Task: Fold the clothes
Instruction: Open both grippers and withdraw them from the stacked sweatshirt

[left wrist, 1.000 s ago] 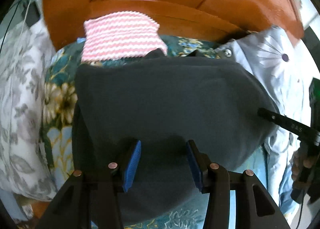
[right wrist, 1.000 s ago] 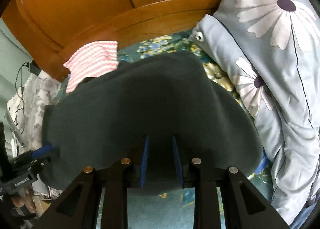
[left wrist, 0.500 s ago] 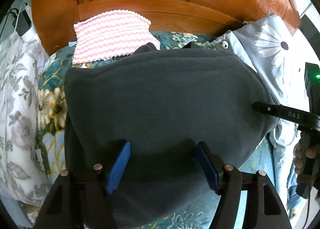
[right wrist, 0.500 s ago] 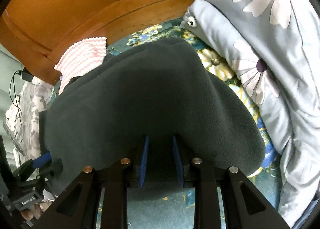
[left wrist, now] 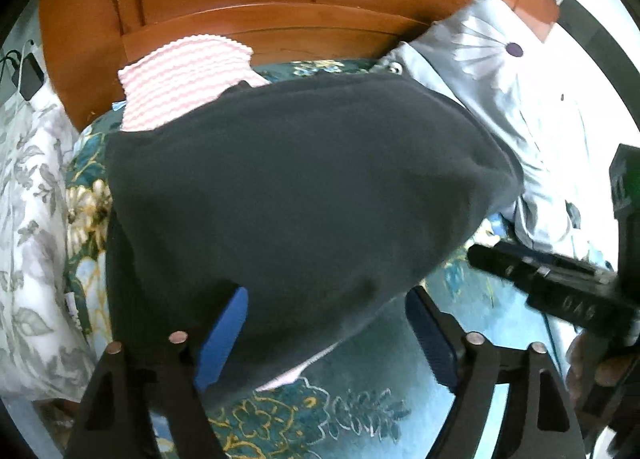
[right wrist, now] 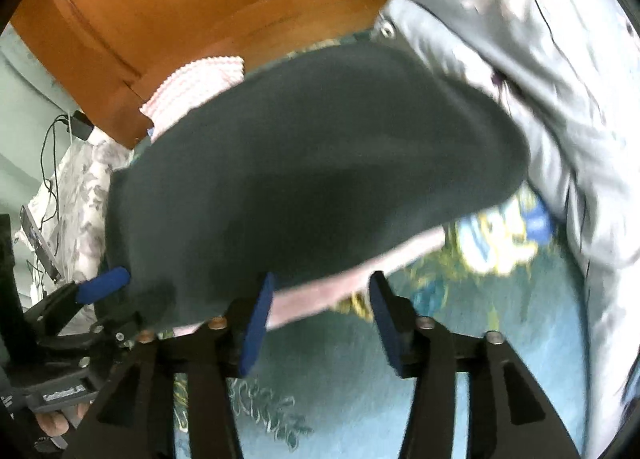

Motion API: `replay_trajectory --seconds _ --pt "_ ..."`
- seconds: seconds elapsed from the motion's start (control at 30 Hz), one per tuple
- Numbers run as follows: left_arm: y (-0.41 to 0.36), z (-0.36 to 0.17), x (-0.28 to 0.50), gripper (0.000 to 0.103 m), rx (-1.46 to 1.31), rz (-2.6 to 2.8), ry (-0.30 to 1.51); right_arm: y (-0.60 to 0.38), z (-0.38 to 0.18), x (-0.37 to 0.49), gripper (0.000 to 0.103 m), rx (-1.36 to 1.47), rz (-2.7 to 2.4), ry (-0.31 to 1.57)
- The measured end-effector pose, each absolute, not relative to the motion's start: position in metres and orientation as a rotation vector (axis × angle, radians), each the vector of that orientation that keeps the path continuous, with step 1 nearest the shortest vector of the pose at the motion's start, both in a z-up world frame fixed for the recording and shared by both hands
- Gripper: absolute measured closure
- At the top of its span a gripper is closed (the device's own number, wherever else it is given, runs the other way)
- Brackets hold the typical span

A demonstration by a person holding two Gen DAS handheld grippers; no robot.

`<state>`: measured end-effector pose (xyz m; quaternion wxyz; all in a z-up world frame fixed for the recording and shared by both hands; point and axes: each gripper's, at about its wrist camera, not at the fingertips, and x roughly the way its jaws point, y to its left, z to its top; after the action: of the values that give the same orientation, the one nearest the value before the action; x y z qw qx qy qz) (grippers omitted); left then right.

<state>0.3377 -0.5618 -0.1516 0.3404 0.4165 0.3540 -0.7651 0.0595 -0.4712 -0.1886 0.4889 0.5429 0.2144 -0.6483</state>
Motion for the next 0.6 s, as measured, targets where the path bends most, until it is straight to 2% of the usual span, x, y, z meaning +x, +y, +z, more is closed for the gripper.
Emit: replay_trajectory --seconds 0.03,0.07,0.1,0.13,0.23,0.5,0.57,0.6 --pt "-0.557 -0.152 0.338 0.01 1.074 -2.005 0.918 -0.465 -0.192 0.06 0.047 1.332 -1.583 0.502" --pt "-0.552 -0.152 0.339 0.002 1.061 -2.019 0.913 -0.459 -0.194 0.061 0.047 1.339 -1.59 0.489" --pt "-0.546 -0.152 0.339 0.0 1.046 -2.032 0.908 -0.454 -0.196 0.062 0.047 1.345 -1.598 0.476" --pt "-0.541 -0.153 0.34 0.0 1.038 -2.039 0.898 -0.449 -0.197 0.063 0.047 1.349 -1.605 0.469" --pt "-0.526 -0.155 0.34 0.0 1.028 -2.038 0.867 -0.437 -0.198 0.068 0.037 1.331 -1.619 0.473" --pt "-0.479 -0.152 0.361 0.0 0.916 -2.028 0.852 -0.408 -0.192 0.081 0.031 1.266 -1.605 0.549" --pt "-0.467 -0.15 0.365 0.0 0.88 -2.014 0.791 -0.403 -0.191 0.086 0.008 1.23 -1.604 0.584" --pt "-0.461 -0.15 0.367 0.0 0.868 -2.012 0.769 -0.4 -0.191 0.089 0.006 1.212 -1.604 0.597"
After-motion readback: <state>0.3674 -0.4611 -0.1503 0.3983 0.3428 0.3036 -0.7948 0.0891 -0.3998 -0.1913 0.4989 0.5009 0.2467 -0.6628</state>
